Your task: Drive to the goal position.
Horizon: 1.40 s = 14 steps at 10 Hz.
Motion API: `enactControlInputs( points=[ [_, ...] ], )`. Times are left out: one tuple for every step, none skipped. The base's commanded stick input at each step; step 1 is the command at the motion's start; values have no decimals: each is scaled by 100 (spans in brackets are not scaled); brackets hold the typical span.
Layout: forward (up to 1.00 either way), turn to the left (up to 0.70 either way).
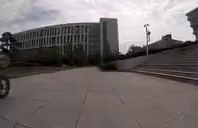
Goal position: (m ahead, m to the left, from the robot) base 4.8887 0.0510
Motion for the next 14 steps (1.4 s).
enactControlInputs(
  points=[
    [66, 0],
    [66, 0],
    [66, 0],
    [66, 0],
    [66, 0],
    [66, 0],
    [66, 0],
    [66, 0],
    [66, 0],
    [66, 0],
    [66, 0],
    [66, 0],
    [66, 0],
    [66, 0]
  ],
)
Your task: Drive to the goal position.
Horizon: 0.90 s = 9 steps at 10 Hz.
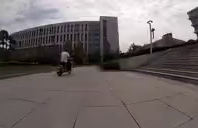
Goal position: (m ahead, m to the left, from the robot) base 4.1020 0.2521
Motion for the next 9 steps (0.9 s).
enactControlInputs(
  points=[
    [66, 0],
    [66, 0],
    [66, 0],
    [66, 0],
    [66, 0],
    [66, 0],
    [66, 0],
    [66, 0],
    [66, 0]
  ],
)
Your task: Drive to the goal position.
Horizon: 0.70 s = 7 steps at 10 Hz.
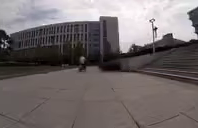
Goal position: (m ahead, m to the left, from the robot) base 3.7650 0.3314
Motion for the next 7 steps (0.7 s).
enactControlInputs(
  points=[
    [66, 0],
    [66, 0],
    [66, 0],
    [66, 0],
    [66, 0],
    [66, 0],
    [66, 0]
  ],
)
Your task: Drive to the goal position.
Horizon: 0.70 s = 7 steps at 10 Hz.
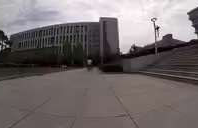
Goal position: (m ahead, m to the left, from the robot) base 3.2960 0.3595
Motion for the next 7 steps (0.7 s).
enactControlInputs(
  points=[
    [66, 0],
    [66, 0],
    [66, 0],
    [66, 0],
    [66, 0],
    [66, 0],
    [66, 0]
  ],
)
